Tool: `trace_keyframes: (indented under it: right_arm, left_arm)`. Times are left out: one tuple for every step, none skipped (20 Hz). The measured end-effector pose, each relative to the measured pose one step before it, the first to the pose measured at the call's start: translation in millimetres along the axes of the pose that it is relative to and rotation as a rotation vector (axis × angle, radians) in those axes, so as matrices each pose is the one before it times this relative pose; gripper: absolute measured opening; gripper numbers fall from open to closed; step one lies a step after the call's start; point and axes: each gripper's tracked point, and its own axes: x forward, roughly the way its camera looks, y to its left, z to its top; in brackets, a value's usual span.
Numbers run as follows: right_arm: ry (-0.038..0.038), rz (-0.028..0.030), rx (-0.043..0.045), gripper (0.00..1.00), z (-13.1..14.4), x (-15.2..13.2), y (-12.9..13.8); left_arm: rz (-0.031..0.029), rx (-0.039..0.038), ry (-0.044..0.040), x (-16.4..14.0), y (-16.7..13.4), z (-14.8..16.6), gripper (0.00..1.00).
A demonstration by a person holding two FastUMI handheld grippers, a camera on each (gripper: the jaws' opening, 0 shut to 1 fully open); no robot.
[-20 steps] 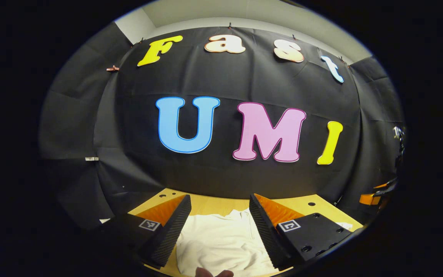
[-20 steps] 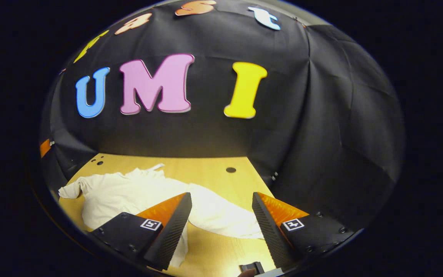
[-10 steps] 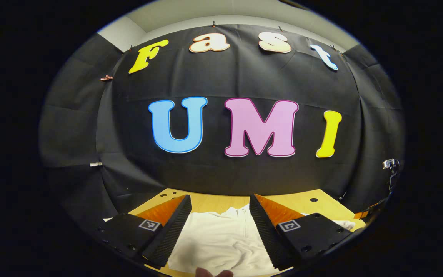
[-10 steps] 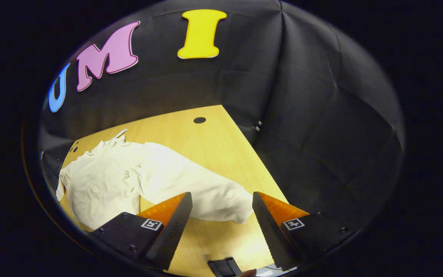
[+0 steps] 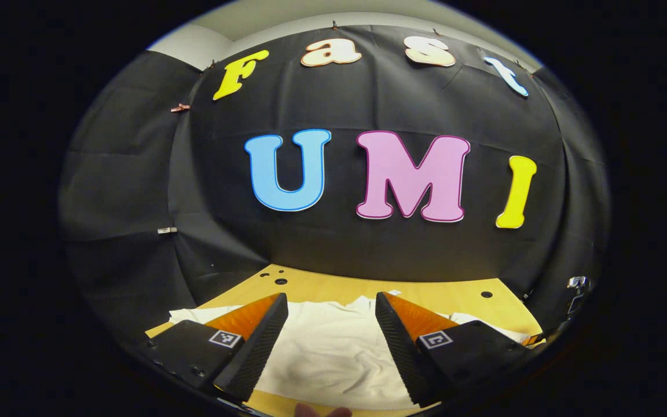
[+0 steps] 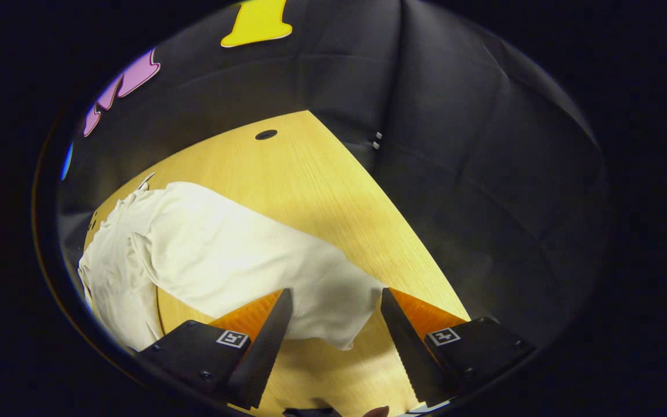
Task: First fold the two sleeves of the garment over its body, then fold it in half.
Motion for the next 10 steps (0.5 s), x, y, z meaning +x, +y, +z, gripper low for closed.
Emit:
trace_keyframes:
  right_arm:
    - [0.01467,0.00209,-0.00153,0.96,-4.99,2.65,-1.46]
    - [-0.00601,0.00661,0.00937,0.95,2.02,-0.85,1.09]
    - [-0.00338,-0.00100,0.00048,0.95,1.37,6.06,0.88]
    - [-0.01072,-0.00244,-0.00614,0.91,0.34,-1.92,2.30]
    - [0.00182,0.01072,-0.01110,0.89,-0.51,1.90,1.93]
    - [-0.01681,0.00388,-0.00631,0.80,2.25,0.94,0.09]
    - [0.01309,0.01922,0.00517,0.76,-1.37,1.40,4.69]
    - [-0.00578,0.03547,0.02880,0.55,3.19,-1.51,7.21]
    - [-0.01394,0.00073,0.03008,0.34,3.17,-1.33,2.69]
    - [-0.02506,-0.00120,0.01343,0.12,4.84,-0.62,0.26]
  left_arm:
    - [0.00605,-0.00555,0.00824,0.67,0.45,-2.87,0.95]
    - [0.00483,-0.00216,0.00711,0.19,0.43,-2.09,0.96]
    - [0.00457,0.00026,0.00694,0.58,0.25,-1.10,0.96]
    - [0.00150,0.00529,0.00281,-0.32,0.45,-2.33,0.96]
    - [-0.00075,0.00878,-0.00299,-0.80,2.09,-0.35,0.96]
    - [-0.00699,0.01035,0.00106,0.19,-2.03,-2.59,0.96]
    - [-0.00672,0.00530,0.00365,0.44,-0.68,-1.83,0.96]
    - [-0.00833,0.00064,0.00473,2.72,-0.85,-2.72,0.96]
    - [-0.00890,-0.00295,0.00463,1.93,0.31,-0.63,0.95]
    - [-0.00721,-0.00121,0.00355,1.66,1.68,-1.96,0.95]
